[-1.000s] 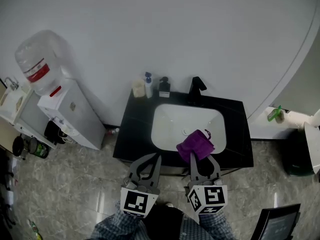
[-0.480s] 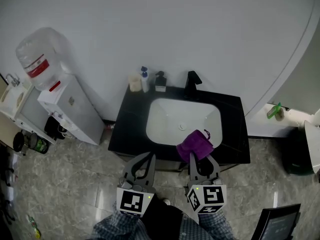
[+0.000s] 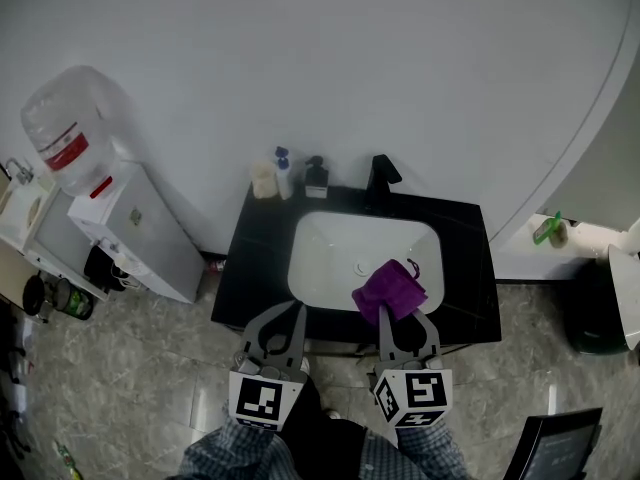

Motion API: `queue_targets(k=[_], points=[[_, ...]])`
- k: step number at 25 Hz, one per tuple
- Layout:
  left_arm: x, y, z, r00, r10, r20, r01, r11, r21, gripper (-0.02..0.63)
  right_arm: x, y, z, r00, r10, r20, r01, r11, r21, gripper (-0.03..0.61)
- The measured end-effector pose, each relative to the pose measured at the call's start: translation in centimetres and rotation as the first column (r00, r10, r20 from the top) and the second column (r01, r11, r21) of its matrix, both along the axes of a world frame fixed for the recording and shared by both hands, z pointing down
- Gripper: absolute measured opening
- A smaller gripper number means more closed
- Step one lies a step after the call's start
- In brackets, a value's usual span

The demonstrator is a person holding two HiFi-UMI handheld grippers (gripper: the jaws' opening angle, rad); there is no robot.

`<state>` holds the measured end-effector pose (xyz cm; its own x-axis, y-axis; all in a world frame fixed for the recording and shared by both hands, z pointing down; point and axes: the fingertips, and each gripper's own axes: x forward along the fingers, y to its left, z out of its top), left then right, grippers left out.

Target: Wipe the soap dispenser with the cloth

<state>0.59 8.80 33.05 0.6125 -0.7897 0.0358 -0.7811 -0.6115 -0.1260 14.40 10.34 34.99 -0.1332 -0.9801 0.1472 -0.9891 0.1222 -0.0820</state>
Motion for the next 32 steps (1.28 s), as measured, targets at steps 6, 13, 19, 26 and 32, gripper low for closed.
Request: queue_targets(k=[6,13,19,26,32], points=[[-0.9,-7.1,0.6,1.0,0.007,-0.009,-0.007,1.0,-0.021,0.002,-0.9,-7.1,0.5,1.0,0.01,-0.011,-0.01,1.0,-0.019,0.078],[-2.2,-15.3,1.4,0.999,0.039,0.002,-0.039,0.998,-0.044,0.002,-3.0,-16.2,0.6,1.0,0.023,-0.016,-0.023,0.999,-0.037,0.078],[-3.3,-20.6,2.0,0.997,0.072,-0.016,-0.073,0.996,-0.049,0.002,-4.2,-21.9,2.1,0.999,0.045,-0.002,-0.045,0.996,-0.075,0.078],[-4.4,-24.0,3.5,0.998,0.066,-0.017,-0.068,0.994,-0.083,0.002,-4.4,-25.7,3.9,0.999,0.041,-0.028,-0.044,0.991,-0.128,0.078],[-4.8,-25.8,3.7,0.999,0.033,-0.014,-0.035,0.995,-0.097,0.002,-3.6,-30.9,4.8,0.999,-0.027,-0.035,0.02,0.985,-0.17,0.078]])
